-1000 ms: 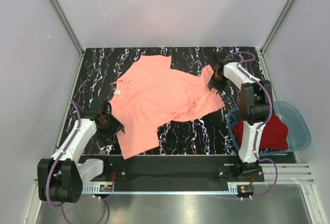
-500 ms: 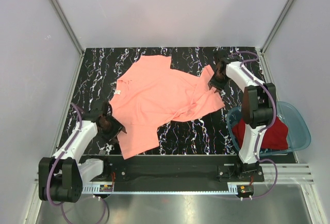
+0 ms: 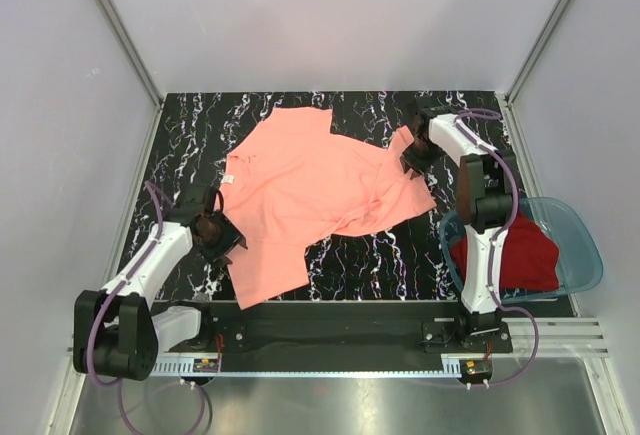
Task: Fold and stack the t-shirts
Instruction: Flatten the tshirt out
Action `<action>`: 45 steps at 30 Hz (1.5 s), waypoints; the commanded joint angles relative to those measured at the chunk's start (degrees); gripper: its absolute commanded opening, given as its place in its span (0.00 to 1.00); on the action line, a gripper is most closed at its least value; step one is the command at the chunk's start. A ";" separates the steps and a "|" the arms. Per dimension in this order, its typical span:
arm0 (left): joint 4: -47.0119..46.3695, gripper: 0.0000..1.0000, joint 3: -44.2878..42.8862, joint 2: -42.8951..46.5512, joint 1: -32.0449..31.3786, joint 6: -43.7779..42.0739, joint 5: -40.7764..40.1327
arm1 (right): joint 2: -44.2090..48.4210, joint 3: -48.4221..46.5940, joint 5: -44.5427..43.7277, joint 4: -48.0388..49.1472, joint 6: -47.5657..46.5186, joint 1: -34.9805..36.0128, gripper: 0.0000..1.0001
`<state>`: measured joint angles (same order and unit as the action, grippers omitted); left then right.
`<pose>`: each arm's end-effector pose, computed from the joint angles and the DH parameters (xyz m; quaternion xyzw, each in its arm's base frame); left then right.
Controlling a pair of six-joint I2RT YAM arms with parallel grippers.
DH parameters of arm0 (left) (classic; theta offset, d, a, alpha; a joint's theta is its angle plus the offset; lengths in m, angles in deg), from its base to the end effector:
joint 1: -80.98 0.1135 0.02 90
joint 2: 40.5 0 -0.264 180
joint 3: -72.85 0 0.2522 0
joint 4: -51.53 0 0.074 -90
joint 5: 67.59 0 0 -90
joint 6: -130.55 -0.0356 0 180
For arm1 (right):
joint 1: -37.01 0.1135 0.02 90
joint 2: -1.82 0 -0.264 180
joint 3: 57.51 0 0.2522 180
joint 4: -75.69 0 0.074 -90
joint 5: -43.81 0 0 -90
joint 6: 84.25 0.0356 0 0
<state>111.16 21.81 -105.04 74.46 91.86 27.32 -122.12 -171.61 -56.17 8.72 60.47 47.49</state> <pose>0.1820 -0.0239 0.1882 -0.3707 0.9161 -0.1079 0.1078 0.4345 0.0741 0.1832 0.3819 0.9130 -0.0111 0.1429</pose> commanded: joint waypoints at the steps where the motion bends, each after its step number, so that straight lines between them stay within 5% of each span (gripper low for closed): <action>1: -1.48 0.57 -2.36 -0.94 -0.16 -2.00 -0.95 | -1.65 -3.55 -1.27 -1.90 3.46 -0.11 0.36; 15: -1.39 0.57 -4.82 -4.20 -0.16 -5.78 -1.04 | -7.01 -5.13 -1.27 -2.33 3.47 -0.11 0.36; 23: -1.04 0.57 -4.91 -4.29 -0.16 -7.71 -0.69 | -6.23 -3.73 -0.83 0.21 1.09 -0.11 0.54; 32: -0.52 0.57 -4.65 -3.85 -0.07 -9.30 -0.86 | -7.37 -4.70 -0.74 -1.54 1.80 -0.11 0.26; 39: -0.78 0.57 -4.38 -3.76 -0.07 -9.82 -0.60 | -2.81 -3.21 -3.47 -2.78 0.21 -0.11 0.25; 43: -1.13 0.57 -3.94 -3.32 -0.07 -9.56 0.01 | 0.36 -0.66 -3.03 -2.42 -0.14 -0.11 0.02; 45: -1.04 0.57 -3.77 -2.97 -0.07 -9.65 0.02 | 0.89 -0.30 -2.77 -3.04 -0.23 -0.11 0.00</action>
<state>110.70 18.92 -109.23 74.46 82.96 27.16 -125.27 -172.79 -56.56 6.84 60.57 47.49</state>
